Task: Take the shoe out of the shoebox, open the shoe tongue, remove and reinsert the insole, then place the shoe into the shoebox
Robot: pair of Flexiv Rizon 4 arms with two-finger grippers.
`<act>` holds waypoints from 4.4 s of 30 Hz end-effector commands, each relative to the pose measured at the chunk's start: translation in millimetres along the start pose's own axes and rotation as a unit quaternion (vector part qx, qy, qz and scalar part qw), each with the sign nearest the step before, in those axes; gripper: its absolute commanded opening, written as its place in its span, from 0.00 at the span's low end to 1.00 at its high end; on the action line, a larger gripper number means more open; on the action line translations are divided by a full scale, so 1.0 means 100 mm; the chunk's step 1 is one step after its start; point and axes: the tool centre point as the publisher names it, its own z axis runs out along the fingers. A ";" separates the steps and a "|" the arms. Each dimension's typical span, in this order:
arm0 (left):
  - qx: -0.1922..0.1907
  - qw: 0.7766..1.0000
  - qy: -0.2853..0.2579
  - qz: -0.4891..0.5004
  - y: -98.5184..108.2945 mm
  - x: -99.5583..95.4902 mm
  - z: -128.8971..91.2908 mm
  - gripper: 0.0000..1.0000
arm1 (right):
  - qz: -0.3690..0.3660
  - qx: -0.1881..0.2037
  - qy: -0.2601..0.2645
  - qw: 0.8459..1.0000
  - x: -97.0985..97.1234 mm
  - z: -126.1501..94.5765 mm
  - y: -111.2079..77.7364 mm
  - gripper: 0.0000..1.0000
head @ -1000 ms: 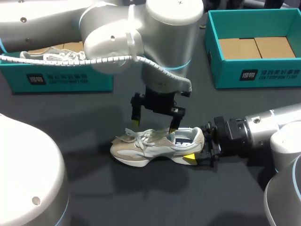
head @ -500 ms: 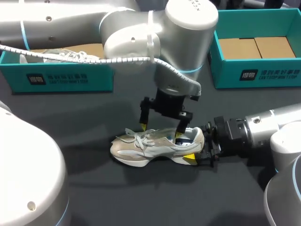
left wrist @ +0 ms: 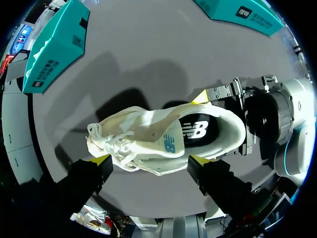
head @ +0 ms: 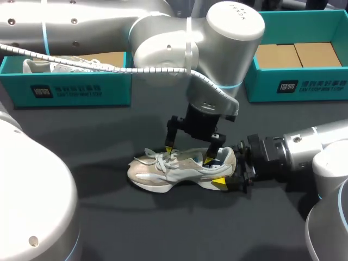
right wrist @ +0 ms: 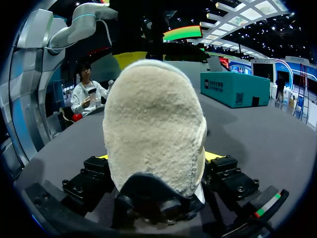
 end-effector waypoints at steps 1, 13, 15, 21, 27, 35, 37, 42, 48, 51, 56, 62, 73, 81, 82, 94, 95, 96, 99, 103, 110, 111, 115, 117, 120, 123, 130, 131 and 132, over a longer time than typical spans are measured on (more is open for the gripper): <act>-0.003 1.000 -0.010 -0.002 0.01 0.06 0.05 1.00 | 0.000 0.003 -0.001 1.000 0.00 0.01 0.00 0.00; -0.015 1.000 -0.025 -0.004 0.07 0.08 0.13 1.00 | 0.000 0.003 -0.001 1.000 0.00 0.01 0.00 0.00; -0.016 0.999 -0.027 -0.006 0.08 0.07 0.13 1.00 | 0.000 0.003 -0.001 1.000 0.00 0.01 0.00 0.00; -0.013 0.999 -0.027 -0.013 0.09 0.07 0.14 1.00 | 0.000 0.003 -0.001 1.000 0.00 0.01 0.00 0.00; 0.001 1.000 -0.012 -0.015 0.08 0.04 0.01 1.00 | 0.000 0.003 -0.001 1.000 0.00 0.01 0.00 0.00; 0.015 1.000 -0.002 -0.024 -0.03 0.02 -0.07 1.00 | 0.000 0.003 -0.001 1.000 0.00 0.01 0.00 0.00; 0.016 1.000 -0.001 -0.024 -0.07 0.03 -0.06 1.00 | 0.000 0.003 -0.001 1.000 0.00 0.01 0.00 0.00; 0.011 1.000 -0.002 -0.021 -0.17 0.09 0.01 1.00 | 0.000 0.003 -0.001 1.000 0.00 0.01 0.00 0.00; 0.002 1.000 -0.009 -0.019 -0.20 0.17 0.07 1.00 | 0.000 0.003 -0.001 1.000 0.00 0.01 0.00 0.00; -0.001 1.000 -0.012 -0.019 -0.20 0.19 0.08 1.00 | 0.000 0.003 -0.001 1.000 0.00 0.01 0.00 0.00; -0.001 0.999 -0.024 -0.023 -0.15 0.20 0.08 1.00 | 0.000 0.003 -0.001 1.000 0.00 0.01 0.00 0.00; -0.013 0.999 -0.031 -0.032 -0.12 0.14 0.15 1.00 | 0.000 0.003 -0.001 1.000 0.00 0.01 0.00 0.00; -0.024 0.997 -0.055 -0.045 -0.11 0.10 0.30 1.00 | 0.000 0.003 -0.001 1.000 0.00 0.01 0.00 0.00; -0.026 0.996 -0.063 -0.051 -0.12 0.09 0.31 1.00 | 0.000 0.003 -0.001 1.000 0.00 0.01 0.00 0.00; -0.027 0.996 -0.064 -0.052 -0.12 0.09 0.31 1.00 | 0.000 0.003 -0.001 1.000 0.00 0.01 0.00 0.00; -0.051 0.992 -0.101 -0.062 -0.13 0.03 0.35 1.00 | 0.000 0.003 -0.001 1.000 0.00 0.01 0.00 0.00; -0.053 0.991 -0.103 -0.063 -0.14 0.02 0.36 1.00 | 0.000 0.003 -0.001 1.000 0.00 0.01 0.00 0.00; -0.055 0.991 -0.105 -0.063 -0.14 0.02 0.37 1.00 | 0.000 0.003 -0.001 1.000 0.00 0.01 0.00 0.00; -0.060 0.990 -0.109 -0.064 -0.13 0.00 0.38 0.97 | 0.000 0.003 -0.001 1.000 0.00 0.01 0.00 0.00; -0.061 0.990 -0.110 -0.065 -0.11 -0.04 0.36 0.91 | 0.000 0.003 -0.001 1.000 0.00 0.01 0.00 0.00; -0.054 0.991 -0.104 -0.067 -0.08 -0.11 0.25 0.82 | 0.000 0.003 -0.001 1.000 0.00 0.01 0.00 0.00; -0.052 0.991 -0.103 -0.068 -0.07 -0.12 0.23 0.81 | 0.000 0.003 -0.001 1.000 0.00 0.01 0.00 0.00; -0.048 0.991 -0.099 -0.069 -0.06 -0.16 0.17 0.71 | 0.000 0.003 -0.001 1.000 0.00 0.01 0.00 0.00; -0.048 0.992 -0.097 -0.070 -0.05 -0.17 0.16 0.68 | 0.000 0.003 -0.001 1.000 0.00 0.01 0.00 0.00; -0.046 0.992 -0.092 -0.069 -0.05 -0.18 0.15 0.65 | 0.000 0.003 -0.001 1.000 0.00 0.01 0.00 0.00; -0.046 0.993 -0.088 -0.067 -0.05 -0.19 0.13 0.56 | 0.000 0.003 -0.001 1.000 0.00 0.01 0.00 0.00; -0.049 0.994 -0.082 -0.058 -0.08 -0.15 0.13 0.43 | 0.000 0.003 -0.001 1.000 0.00 0.01 0.00 0.00; -0.051 0.994 -0.083 -0.055 -0.08 -0.13 0.14 0.41 | 0.000 0.003 -0.001 1.000 0.00 0.01 0.00 0.00; -0.053 0.994 -0.082 -0.052 -0.09 -0.12 0.14 0.40 | 0.000 0.003 -0.001 1.000 0.00 0.01 0.00 0.00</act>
